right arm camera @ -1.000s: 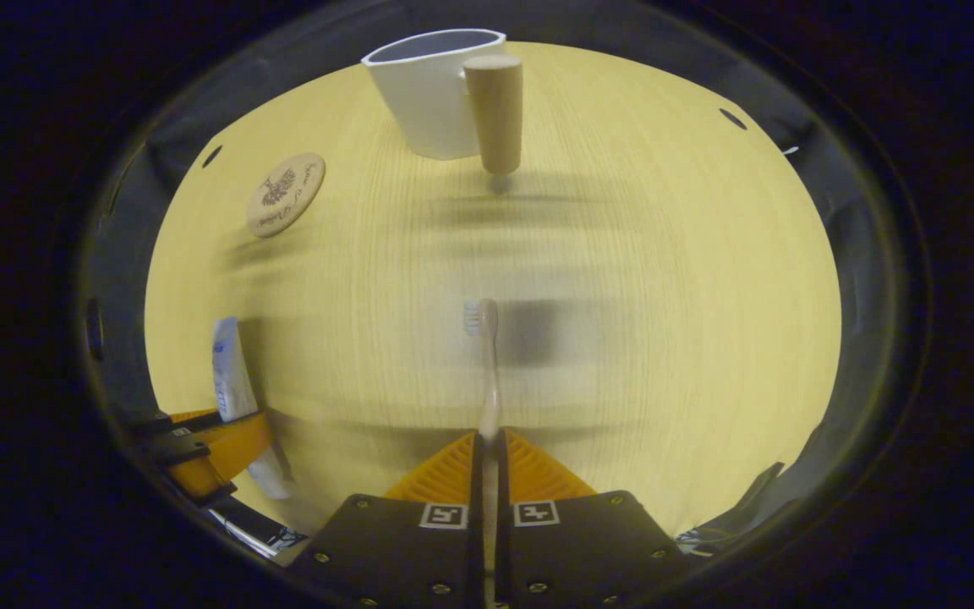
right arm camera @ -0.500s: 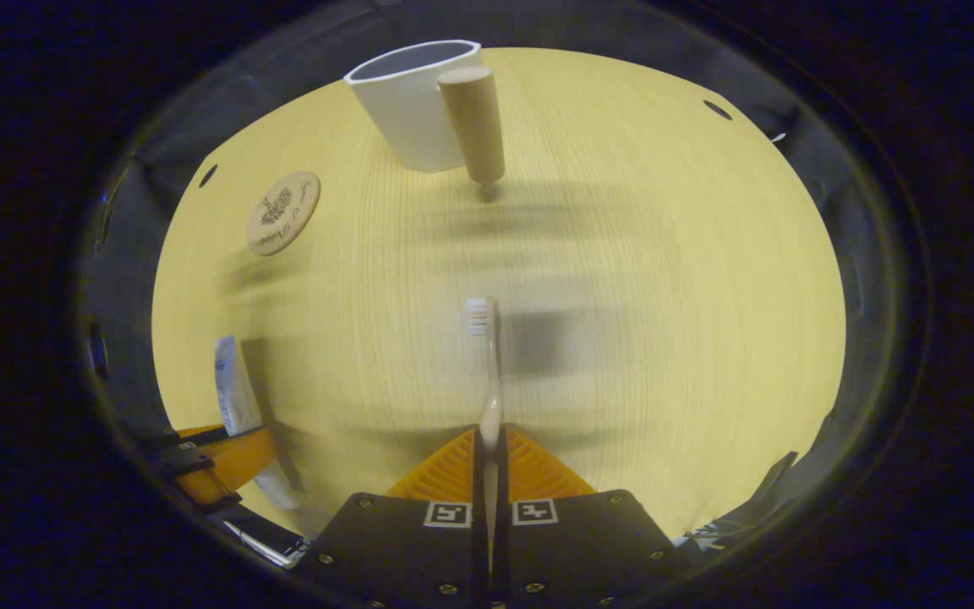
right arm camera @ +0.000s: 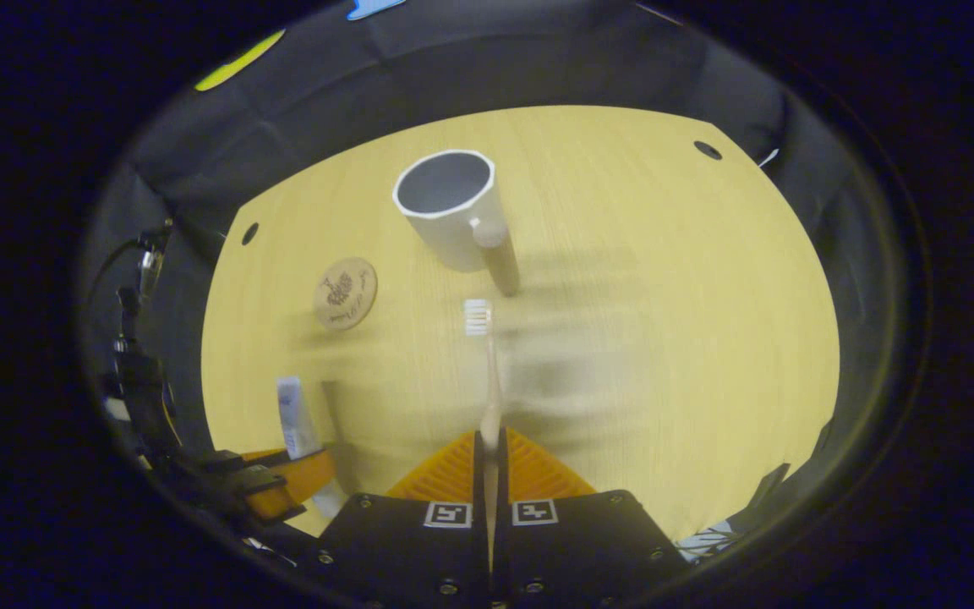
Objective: Put the toothbrush and toothpaste on the desktop into the cup, then pick up the cup and place it on the coaster on the desktop.
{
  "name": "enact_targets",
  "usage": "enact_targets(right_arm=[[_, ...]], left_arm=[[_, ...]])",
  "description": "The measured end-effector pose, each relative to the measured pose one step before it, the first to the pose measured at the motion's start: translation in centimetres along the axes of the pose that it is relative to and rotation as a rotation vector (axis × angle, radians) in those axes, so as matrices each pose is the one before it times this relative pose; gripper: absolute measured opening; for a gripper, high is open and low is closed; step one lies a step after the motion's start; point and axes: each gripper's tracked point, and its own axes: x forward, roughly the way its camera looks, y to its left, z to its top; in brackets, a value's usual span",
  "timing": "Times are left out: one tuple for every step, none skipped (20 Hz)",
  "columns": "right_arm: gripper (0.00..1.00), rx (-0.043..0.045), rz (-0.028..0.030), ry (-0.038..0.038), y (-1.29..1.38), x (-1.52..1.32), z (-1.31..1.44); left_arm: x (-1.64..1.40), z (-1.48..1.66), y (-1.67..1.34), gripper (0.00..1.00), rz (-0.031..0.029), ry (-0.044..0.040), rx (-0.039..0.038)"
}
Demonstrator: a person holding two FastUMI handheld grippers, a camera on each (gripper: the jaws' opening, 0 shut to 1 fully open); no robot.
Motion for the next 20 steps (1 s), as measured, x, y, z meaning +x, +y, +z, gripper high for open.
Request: enact_targets(right_arm=[[0.03, -0.00046, 0.01014, -0.01979, 0.506, -0.419, 1.07], [0.02, -0.00281, 0.01331, -0.02723, 0.675, -0.442, 1.393], [0.03, -0.00075, 0.00793, -0.01768, 0.408, -0.186, 1.045], [0.03, -0.00102, 0.00442, -0.01787, 0.267, -0.076, 0.933], [0.03, 0.0017, 0.00412, -0.01746, 0.198, 0.024, 1.049], [0.03, 0.00511, 0.00572, -0.01613, 0.264, 0.044, 0.961], [0.03, 0.00786, 0.00451, -0.0146, 0.163, -0.002, 1.101], [0.03, 0.0101, 0.00536, -0.01443, 0.053, -0.053, 0.964], [0.03, 0.00969, 0.00265, -0.01649, -0.041, -0.22, 1.074], [0.02, 0.00719, 0.00054, -0.01968, -0.068, -0.114, 1.244], [0.02, 0.0111, 0.00145, -0.02275, 0.089, 0.311, 1.515], [0.03, 0.00971, 0.00251, -0.0124, 0.056, 0.181, 1.096], [0.03, 0.01691, 0.00299, -0.01929, -0.163, 0.186, 1.747], [0.03, 0.0246, 0.00227, -0.02884, -0.216, 0.239, 2.32], [0.03, 0.0175, -0.00306, -0.02802, 0.096, 0.516, 1.657], [0.03, 0.009, -0.00391, -0.0149, 0.034, 0.387, 0.864], [0.03, 0.00869, -0.00408, -0.01291, 0.101, 0.551, 0.904], [0.02, 0.00812, -0.00465, -0.00884, -0.045, 0.479, 0.635], [0.03, 0.00948, -0.00311, -0.0038, 0.002, 0.729, 0.611], [0.03, 0.00799, -0.00141, 0.00362, 0.027, 0.68, 0.079]], left_arm=[[-0.448, 0.388, 0.044, 0.35, -0.00171, -0.01177, -0.00271], [-0.36, 0.361, 0.002, 0.35, -0.00199, -0.00962, -0.00289], [-0.336, 0.159, 0.123, 0.35, -0.00087, -0.00692, -0.00248], [-0.338, 0.17, 0.06, 0.35, -0.00143, -0.00558, -0.00194], [-0.232, 0.039, 0.015, 0.35, -0.00129, -0.00393, -0.00252], [-0.369, 0.091, 0.011, 0.35, -0.00256, -0.00253, -0.00242], [-0.124, -0.02, 0.13, 0.35, -0.00248, -0.00318, -0.00242], [-0.203, 0.025, 0.04, 0.35, 0.00043, -0.00218, -0.00281], [-0.192, -0.135, 0.065, 0.35, 0.00035, -0.00104, -0.00373], [-0.16, -0.057, 0.131, 0.35, 0.00119, 0.00026, -0.00434], [-0.116, -0.159, 0.181, 0.35, 0.00022, 0.00078, -0.00893], [-0.183, -0.211, 0.238, 0.35, 0.00193, 0.00243, -0.00818], [-0.072, -0.126, 0.164, 0.35, 0.00214, 0.00165, -0.00564], [0.018, -0.153, 0.285, 0.35, 0.0051, 0.00172, -0.01377], [-0.046, -0.152, 0.29, 0.35, 0.00336, 0.00169, -0.00929], [-0.143, -0.078, 0.186, 0.35, 0.00159, 0.00137, -0.00787], [-0.092, -0.194, 0.232, 0.35, 0.00169, 0.00141, -0.00851], [-0.097, -0.107, 0.147, 0.35, 0.00103, 0.00223, -0.00763], [-0.061, -0.228, 0.218, 0.35, 0.00148, 0.00301, -0.00763], [-0.024, -0.126, 0.284, 0.35, 0.0013, 0.00418, -0.00936]])
